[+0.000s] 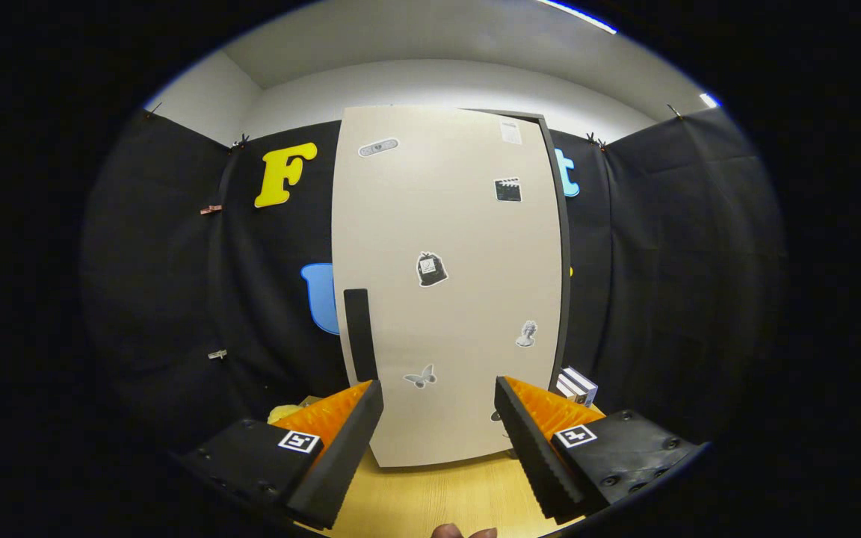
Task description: Open the shoe cabinet door, grab the shoes and put them into the shoe cabinet, then close the shoe cabinet door.
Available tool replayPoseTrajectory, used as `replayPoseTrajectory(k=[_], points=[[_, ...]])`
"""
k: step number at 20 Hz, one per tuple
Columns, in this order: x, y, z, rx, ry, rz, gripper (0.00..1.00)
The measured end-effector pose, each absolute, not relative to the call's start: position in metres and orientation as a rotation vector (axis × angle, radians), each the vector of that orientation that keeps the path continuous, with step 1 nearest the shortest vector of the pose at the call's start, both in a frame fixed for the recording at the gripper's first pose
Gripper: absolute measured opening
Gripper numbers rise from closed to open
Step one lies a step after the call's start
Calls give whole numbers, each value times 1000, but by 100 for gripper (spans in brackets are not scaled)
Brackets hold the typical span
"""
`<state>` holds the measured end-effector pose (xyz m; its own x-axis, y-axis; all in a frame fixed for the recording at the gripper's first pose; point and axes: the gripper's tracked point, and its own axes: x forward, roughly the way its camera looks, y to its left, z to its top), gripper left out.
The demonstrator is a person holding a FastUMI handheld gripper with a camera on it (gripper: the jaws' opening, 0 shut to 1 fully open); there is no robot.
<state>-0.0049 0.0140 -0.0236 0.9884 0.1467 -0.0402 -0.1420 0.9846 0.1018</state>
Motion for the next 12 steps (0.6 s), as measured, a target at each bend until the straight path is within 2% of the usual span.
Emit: replayPoseTrajectory(k=[12], points=[[-9,8,-23,108,48,146,98]])
